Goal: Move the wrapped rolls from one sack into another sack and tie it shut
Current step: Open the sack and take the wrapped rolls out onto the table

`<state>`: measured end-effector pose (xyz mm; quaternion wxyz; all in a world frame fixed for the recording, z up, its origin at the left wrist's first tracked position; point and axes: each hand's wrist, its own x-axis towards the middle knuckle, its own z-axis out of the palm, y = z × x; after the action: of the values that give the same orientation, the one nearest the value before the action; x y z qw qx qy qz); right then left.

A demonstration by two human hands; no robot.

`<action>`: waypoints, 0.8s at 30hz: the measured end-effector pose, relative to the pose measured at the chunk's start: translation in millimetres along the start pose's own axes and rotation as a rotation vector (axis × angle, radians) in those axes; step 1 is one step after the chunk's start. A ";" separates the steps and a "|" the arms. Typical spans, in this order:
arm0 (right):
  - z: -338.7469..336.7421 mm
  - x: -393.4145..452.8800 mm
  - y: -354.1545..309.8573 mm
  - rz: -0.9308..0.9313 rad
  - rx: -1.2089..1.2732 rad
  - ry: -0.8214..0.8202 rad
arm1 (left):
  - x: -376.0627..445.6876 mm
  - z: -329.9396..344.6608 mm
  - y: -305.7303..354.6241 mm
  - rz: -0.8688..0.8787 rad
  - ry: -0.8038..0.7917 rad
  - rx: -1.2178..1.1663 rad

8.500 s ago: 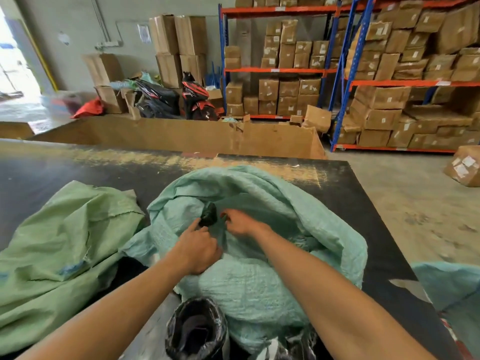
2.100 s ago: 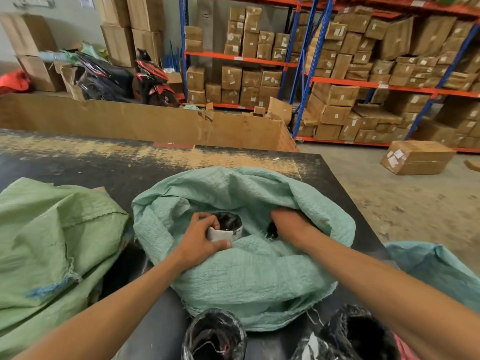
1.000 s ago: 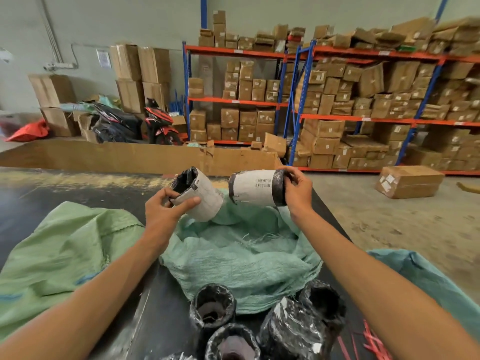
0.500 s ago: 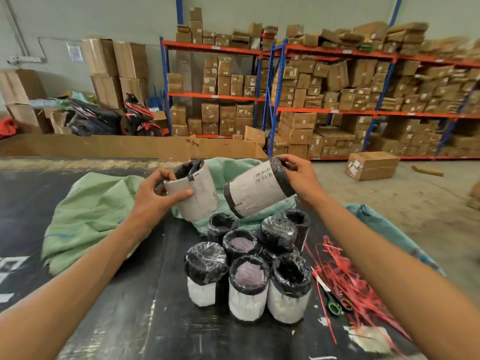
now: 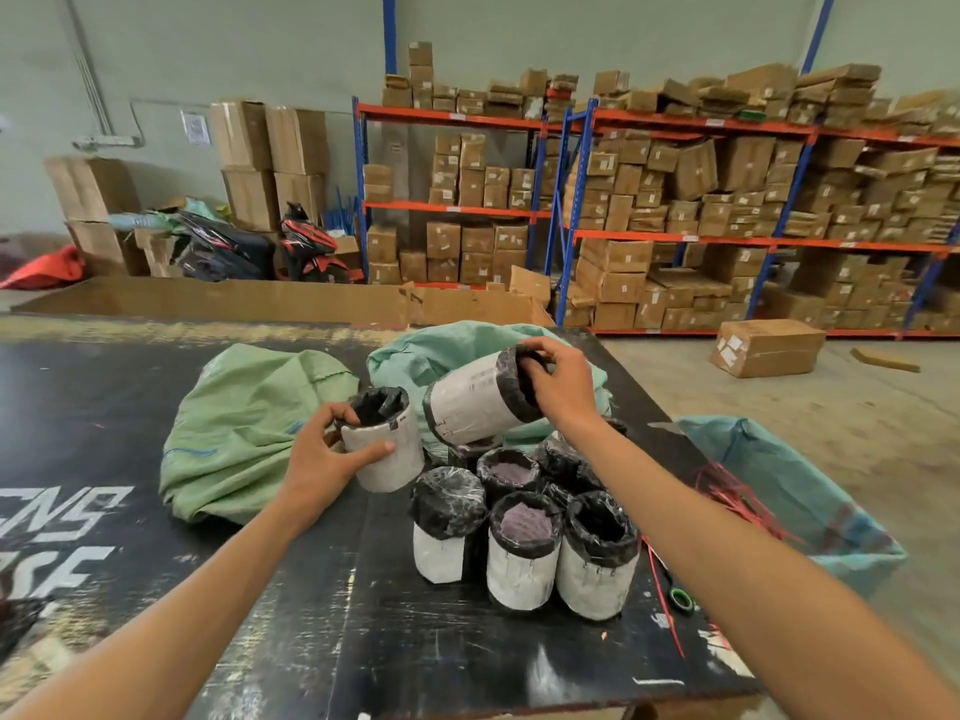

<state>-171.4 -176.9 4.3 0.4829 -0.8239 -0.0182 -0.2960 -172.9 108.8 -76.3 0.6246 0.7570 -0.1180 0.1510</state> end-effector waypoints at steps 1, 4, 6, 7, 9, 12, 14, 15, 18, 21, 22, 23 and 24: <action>8.7 2.1 -2.5 -0.007 -0.015 -0.002 | 1.1 0.2 -4.2 -0.019 0.013 0.007; 34.3 11.9 -1.8 -0.025 -0.064 -0.030 | 6.0 3.0 -20.3 -0.081 0.052 0.052; 49.4 22.9 0.2 -0.045 -0.115 -0.068 | 11.1 5.0 -33.3 -0.123 0.054 0.074; 56.7 29.1 1.2 -0.048 -0.138 -0.090 | 13.5 6.3 -41.4 -0.154 0.057 0.070; 72.0 43.2 5.6 -0.039 -0.183 -0.127 | 17.2 8.0 -58.7 -0.187 0.085 0.086; 97.7 66.6 15.7 -0.031 -0.239 -0.205 | 21.5 12.8 -76.6 -0.244 0.116 0.112; 117.6 80.3 28.2 -0.025 -0.302 -0.325 | 24.8 16.9 -82.9 -0.287 0.098 0.101; 127.2 84.7 34.6 -0.026 -0.349 -0.395 | 27.0 19.2 -86.8 -0.301 0.086 0.102; 153.0 90.0 54.6 -0.073 -0.493 -0.569 | 30.8 25.1 -101.1 -0.353 0.029 0.083; 170.3 91.0 70.0 -0.134 -0.586 -0.683 | 29.8 29.2 -113.5 -0.407 -0.018 0.034; 174.4 92.0 72.9 -0.157 -0.607 -0.715 | 29.0 30.6 -117.4 -0.411 -0.033 0.037; 177.8 93.8 75.0 -0.181 -0.625 -0.741 | 28.4 32.3 -120.6 -0.411 -0.043 0.037; 180.2 96.0 76.7 -0.205 -0.640 -0.762 | 28.4 33.9 -123.1 -0.411 -0.047 0.032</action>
<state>16.6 -97.0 -72.0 0.1339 -0.9741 -0.1821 -0.0111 -98.7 99.4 -183.5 0.6274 0.7782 0.0266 0.0046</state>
